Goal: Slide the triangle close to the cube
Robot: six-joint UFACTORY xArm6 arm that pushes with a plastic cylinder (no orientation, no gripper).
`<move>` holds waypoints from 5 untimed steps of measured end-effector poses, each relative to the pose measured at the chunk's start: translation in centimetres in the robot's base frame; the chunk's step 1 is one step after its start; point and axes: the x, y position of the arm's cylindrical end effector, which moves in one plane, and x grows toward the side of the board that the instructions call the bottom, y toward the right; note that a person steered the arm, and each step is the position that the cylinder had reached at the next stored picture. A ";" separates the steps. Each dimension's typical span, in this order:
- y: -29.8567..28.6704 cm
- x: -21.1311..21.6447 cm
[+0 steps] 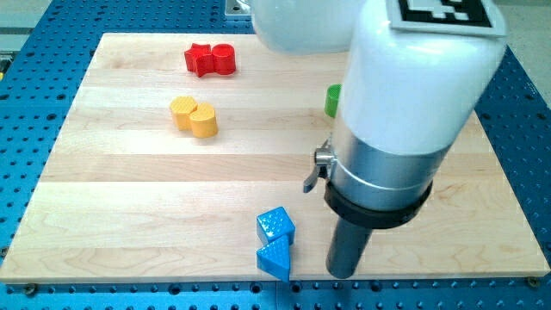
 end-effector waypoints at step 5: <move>-26.5 -7.8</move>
